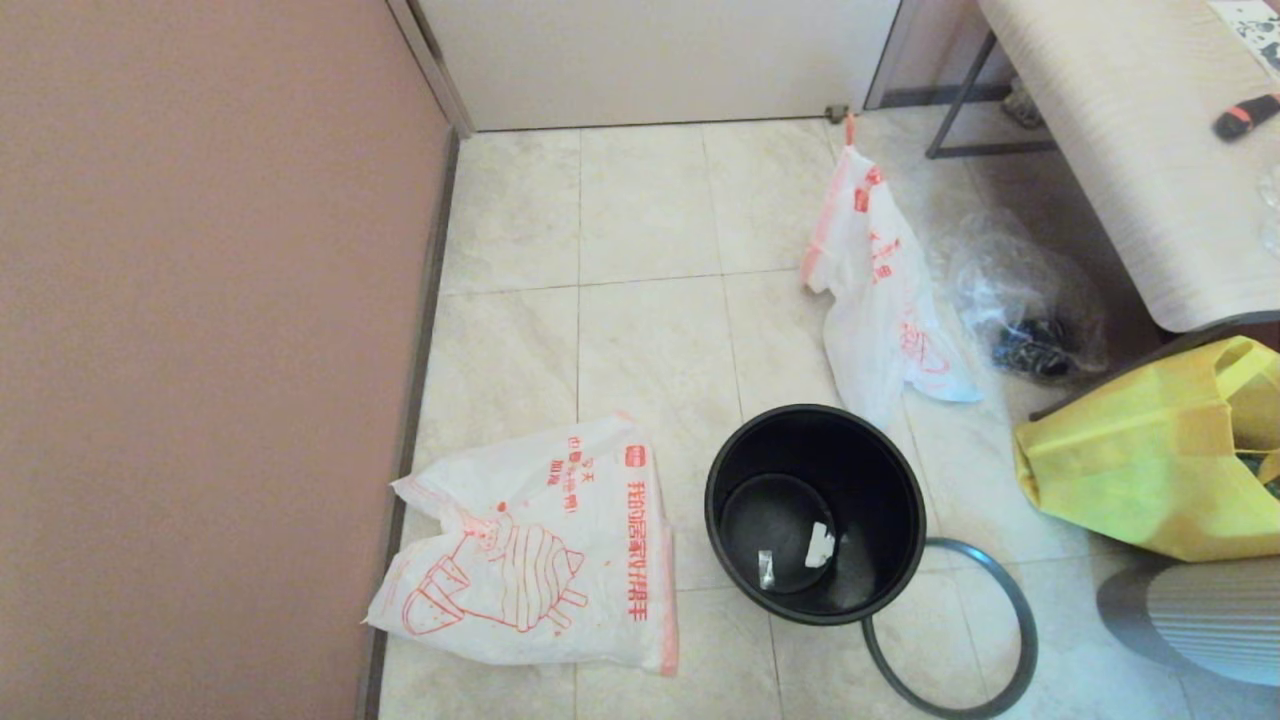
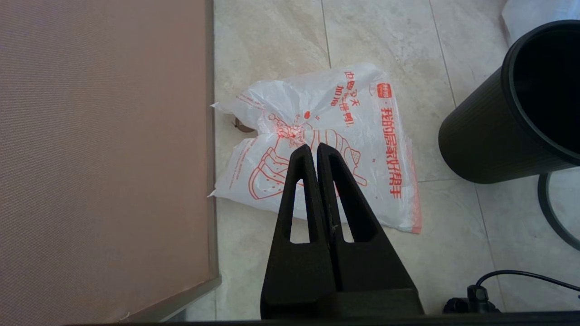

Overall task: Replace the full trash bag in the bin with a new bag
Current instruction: Pick up a new trash bag

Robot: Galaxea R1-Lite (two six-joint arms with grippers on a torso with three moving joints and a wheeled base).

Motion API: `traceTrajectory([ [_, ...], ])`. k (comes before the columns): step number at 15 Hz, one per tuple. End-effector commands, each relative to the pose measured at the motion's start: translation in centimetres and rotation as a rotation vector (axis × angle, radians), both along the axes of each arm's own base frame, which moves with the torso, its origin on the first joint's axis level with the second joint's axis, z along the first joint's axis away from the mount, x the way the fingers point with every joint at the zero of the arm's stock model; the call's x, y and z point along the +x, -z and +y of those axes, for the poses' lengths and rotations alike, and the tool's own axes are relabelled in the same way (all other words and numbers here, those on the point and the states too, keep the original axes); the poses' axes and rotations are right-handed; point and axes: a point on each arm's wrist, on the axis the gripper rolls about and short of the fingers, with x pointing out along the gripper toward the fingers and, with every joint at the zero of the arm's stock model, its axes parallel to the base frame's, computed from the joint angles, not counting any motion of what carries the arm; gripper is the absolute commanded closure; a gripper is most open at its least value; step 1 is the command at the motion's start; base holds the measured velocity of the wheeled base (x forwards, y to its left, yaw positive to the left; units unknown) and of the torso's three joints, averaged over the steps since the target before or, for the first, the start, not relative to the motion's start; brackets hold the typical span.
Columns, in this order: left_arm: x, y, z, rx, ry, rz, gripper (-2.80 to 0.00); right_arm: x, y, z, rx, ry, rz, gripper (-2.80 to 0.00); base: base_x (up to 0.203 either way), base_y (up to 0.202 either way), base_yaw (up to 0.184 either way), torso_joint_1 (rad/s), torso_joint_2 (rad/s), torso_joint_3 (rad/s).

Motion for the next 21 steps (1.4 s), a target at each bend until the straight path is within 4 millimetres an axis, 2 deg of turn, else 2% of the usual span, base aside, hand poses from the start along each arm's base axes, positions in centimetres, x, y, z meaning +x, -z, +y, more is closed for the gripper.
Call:
traceTrajectory([
  [1,0.0,0.0,0.0,0.000,0.000,0.000,0.00,-0.9,1.7,0.1,-0.016,0.009,-0.031,0.00,0.000,0.000,0.000,0.000,0.00,0.000],
  [3,0.0,0.0,0.0,0.000,0.000,0.000,0.00,-1.5,3.3,0.3,-0.043,-0.102,-0.031,0.00,0.000,0.000,0.000,0.000,0.00,0.000],
  [6,0.0,0.0,0.0,0.000,0.000,0.000,0.00,-2.5,4.6,0.8,-0.079,-0.321,-0.002,0.00,0.000,0.000,0.000,0.000,0.00,0.000],
  [8,0.0,0.0,0.0,0.001,0.000,0.000,0.00,-2.3,5.5,0.9,-0.080,-0.382,0.033,0.00,0.000,0.000,0.000,0.000,0.00,0.000],
  [12,0.0,0.0,0.0,0.000,0.000,0.000,0.00,-2.2,5.5,0.9,-0.022,-0.375,0.020,0.00,0.000,0.000,0.000,0.000,0.00,0.000],
  [21,0.0,0.0,0.0,0.000,0.000,0.000,0.00,-2.2,5.5,0.9,-0.022,-0.375,0.020,0.00,0.000,0.000,0.000,0.000,0.00,0.000],
])
